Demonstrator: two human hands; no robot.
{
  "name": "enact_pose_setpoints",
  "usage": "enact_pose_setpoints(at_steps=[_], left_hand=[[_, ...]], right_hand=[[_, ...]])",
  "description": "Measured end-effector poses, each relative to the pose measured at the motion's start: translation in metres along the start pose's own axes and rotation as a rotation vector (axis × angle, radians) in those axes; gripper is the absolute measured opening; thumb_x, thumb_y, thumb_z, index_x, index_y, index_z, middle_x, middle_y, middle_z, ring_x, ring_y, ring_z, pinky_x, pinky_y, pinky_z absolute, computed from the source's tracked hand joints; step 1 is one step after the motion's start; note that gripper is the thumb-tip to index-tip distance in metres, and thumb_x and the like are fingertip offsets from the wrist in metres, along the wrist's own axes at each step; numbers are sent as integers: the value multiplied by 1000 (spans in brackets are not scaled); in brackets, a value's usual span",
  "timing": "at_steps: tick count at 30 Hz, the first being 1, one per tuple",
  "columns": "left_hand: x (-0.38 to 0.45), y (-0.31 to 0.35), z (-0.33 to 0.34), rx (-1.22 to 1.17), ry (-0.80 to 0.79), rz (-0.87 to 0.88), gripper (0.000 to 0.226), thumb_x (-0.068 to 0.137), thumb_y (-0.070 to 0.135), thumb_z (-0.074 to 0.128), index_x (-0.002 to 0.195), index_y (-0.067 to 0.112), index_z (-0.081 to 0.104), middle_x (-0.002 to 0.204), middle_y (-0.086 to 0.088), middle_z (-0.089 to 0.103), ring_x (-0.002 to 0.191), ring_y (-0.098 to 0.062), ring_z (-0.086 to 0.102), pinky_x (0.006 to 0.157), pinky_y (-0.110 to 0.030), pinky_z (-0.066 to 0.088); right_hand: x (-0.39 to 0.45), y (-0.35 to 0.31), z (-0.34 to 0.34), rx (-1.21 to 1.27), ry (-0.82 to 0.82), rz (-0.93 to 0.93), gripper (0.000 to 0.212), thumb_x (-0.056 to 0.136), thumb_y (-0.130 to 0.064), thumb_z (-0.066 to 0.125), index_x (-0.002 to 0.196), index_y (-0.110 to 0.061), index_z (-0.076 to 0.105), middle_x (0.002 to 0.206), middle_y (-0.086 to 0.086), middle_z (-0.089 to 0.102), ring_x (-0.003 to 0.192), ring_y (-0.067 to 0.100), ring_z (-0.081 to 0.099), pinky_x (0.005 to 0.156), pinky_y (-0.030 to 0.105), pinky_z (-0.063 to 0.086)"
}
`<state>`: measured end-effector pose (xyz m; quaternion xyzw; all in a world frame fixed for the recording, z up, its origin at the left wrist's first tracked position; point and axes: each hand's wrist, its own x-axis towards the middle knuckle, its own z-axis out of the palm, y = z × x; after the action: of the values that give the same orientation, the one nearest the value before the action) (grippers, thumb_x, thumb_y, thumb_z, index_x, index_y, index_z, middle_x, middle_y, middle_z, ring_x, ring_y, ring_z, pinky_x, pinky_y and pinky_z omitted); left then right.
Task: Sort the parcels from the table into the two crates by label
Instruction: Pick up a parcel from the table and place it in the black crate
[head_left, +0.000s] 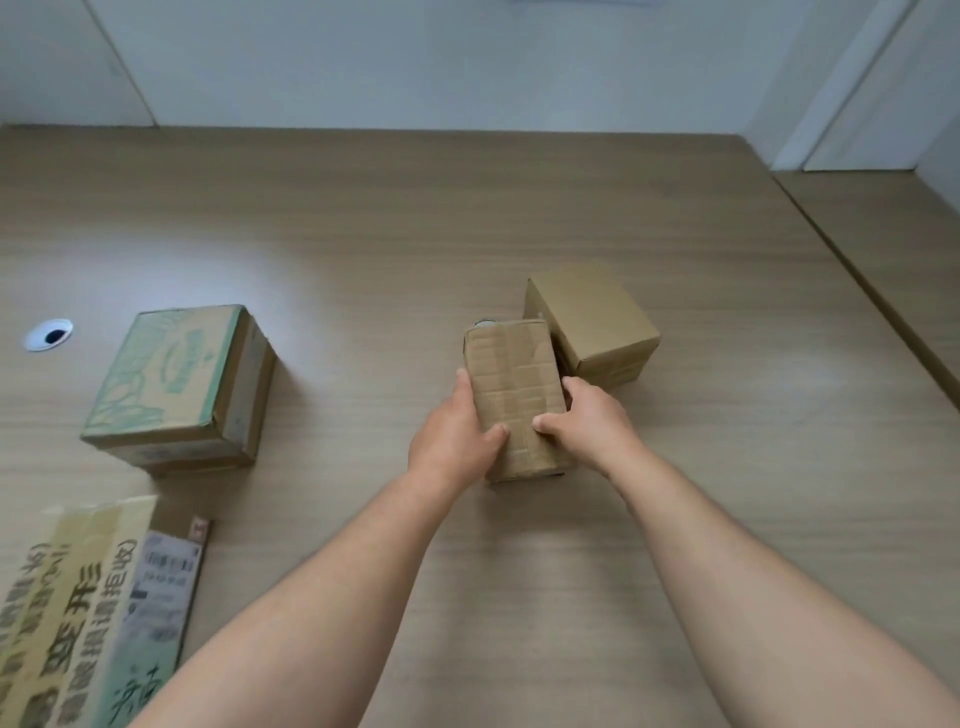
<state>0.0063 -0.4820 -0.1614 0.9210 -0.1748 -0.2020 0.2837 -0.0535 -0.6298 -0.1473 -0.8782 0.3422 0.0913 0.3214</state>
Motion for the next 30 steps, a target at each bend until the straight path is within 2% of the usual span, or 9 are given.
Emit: enact_pose_setpoints(at_steps=[5, 8, 11, 14, 16, 18, 21, 27, 30], left_hand=[[-41, 2, -17, -77, 75, 5, 95, 82, 25, 57, 152, 29, -7, 139, 2, 43, 111, -25, 56, 92, -41, 48], [-70, 5, -31, -311, 48, 36, 93, 73, 28, 53, 150, 43, 3, 129, -2, 47, 102, -17, 60, 89, -33, 52], [-101, 11, -43, -672, -12, 19, 65, 78, 18, 50, 139, 36, 32, 116, -3, 59, 95, -8, 58, 76, -17, 50], [-126, 12, -44, -935, -63, -124, 41, 70, 26, 45, 110, 29, 53, 110, -2, 64, 110, -17, 56, 86, -37, 43], [-140, 14, -39, -1005, -19, -172, 15, 89, 33, 48, 98, 22, 54, 105, -1, 64, 109, -19, 56, 84, -40, 44], [-150, 17, -32, -1003, 24, -220, 24, 98, 39, 44, 103, 17, 53, 106, 0, 64, 107, -18, 58, 86, -42, 48], [-165, 21, -25, -968, 59, -258, 34, 95, 36, 54, 121, 15, 49, 112, -3, 67, 106, -18, 62, 82, -41, 56], [-198, 24, -22, -947, -26, -302, 62, 91, 14, 62, 143, 28, 31, 105, -4, 71, 89, -22, 69, 69, -40, 59], [-214, 22, -23, -996, 45, -299, 67, 87, 2, 62, 131, 38, 27, 104, -9, 70, 82, -27, 69, 76, -50, 58]], right_hand=[[-28, 1, -3, 207, -48, -85, 69, 71, -30, 74, 134, -29, 46, 114, 6, 64, 102, 28, 63, 89, 40, 52], [-55, 8, -14, 632, -159, -125, 47, 87, -33, 67, 130, -34, 49, 102, 5, 64, 86, 22, 66, 74, 36, 54], [-79, 16, -29, 947, -329, -2, 44, 95, -58, 44, 112, -21, 61, 108, 11, 64, 95, 30, 67, 78, 42, 54], [-96, 21, -33, 1024, -354, 88, 54, 93, -64, 41, 92, -13, 58, 87, 9, 63, 84, 31, 65, 73, 41, 54], [-108, 23, -31, 1023, -346, 69, 35, 96, -44, 52, 97, -10, 59, 80, 6, 63, 73, 24, 63, 66, 36, 53], [-119, 26, -31, 1037, -352, 25, 14, 93, -17, 57, 104, -8, 55, 84, 7, 68, 68, 19, 64, 56, 27, 52], [-135, 31, -31, 1026, -358, -27, 12, 91, 0, 55, 94, -10, 50, 84, 9, 70, 70, 17, 66, 51, 24, 49], [-155, 40, -27, 1019, -414, -131, 15, 90, 3, 55, 98, -9, 52, 97, 16, 69, 85, 24, 67, 66, 30, 51], [-164, 40, -24, 994, -461, -162, 13, 94, -2, 54, 103, -11, 55, 96, 12, 70, 83, 20, 67, 64, 28, 54]])
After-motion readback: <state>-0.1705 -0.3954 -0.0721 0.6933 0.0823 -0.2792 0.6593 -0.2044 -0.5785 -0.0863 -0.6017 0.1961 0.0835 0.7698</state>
